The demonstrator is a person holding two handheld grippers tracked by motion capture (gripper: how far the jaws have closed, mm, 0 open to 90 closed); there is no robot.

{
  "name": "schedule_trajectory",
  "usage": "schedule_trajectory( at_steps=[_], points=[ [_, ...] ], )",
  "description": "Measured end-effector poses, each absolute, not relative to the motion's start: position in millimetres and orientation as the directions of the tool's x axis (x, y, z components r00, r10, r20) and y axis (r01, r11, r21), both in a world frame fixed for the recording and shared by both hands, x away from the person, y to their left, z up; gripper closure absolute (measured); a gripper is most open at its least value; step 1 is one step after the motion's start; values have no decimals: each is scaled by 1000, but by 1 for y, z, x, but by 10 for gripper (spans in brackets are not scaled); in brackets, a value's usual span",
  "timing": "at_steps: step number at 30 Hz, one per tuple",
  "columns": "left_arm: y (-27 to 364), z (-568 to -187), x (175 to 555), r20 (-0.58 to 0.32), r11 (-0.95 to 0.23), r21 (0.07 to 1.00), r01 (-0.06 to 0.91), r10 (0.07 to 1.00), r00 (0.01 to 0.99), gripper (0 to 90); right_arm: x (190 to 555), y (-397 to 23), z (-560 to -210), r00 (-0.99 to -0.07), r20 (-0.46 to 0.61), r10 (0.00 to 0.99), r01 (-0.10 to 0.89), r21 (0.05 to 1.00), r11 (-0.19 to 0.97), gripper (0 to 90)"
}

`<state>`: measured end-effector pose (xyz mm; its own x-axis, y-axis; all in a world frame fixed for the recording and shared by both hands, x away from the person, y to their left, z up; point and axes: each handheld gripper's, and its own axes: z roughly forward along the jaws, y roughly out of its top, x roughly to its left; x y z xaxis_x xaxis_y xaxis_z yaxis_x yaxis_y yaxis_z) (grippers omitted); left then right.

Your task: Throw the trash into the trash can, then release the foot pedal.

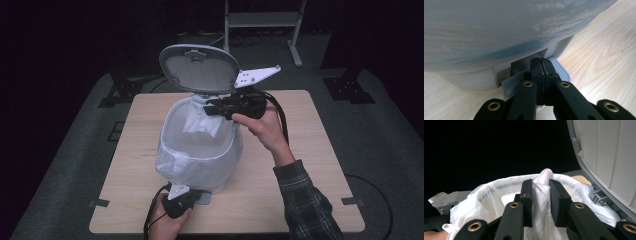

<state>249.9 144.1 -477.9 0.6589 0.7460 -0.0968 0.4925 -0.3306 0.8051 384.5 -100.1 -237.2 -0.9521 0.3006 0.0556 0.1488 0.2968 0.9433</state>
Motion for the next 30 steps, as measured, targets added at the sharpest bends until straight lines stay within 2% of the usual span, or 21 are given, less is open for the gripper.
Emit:
schedule_trajectory(
  at_steps=[12, 20, 30],
  points=[
    [144, -478, 250, -100, -327, 806, 494, 747, 657, 897, 382, -97, -236, -954, 45, 295, 136, 945, 298, 613],
    [144, -478, 250, -96, -330, 805, 492, 747, 658, 897, 376, -104, -235, -952, 36, 304, 131, 946, 297, 600],
    [144, -478, 250, -99, -329, 805, 494, 746, 659, 897, 363, -136, -238, -939, 15, 343, 127, 943, 306, 594]
  ],
)
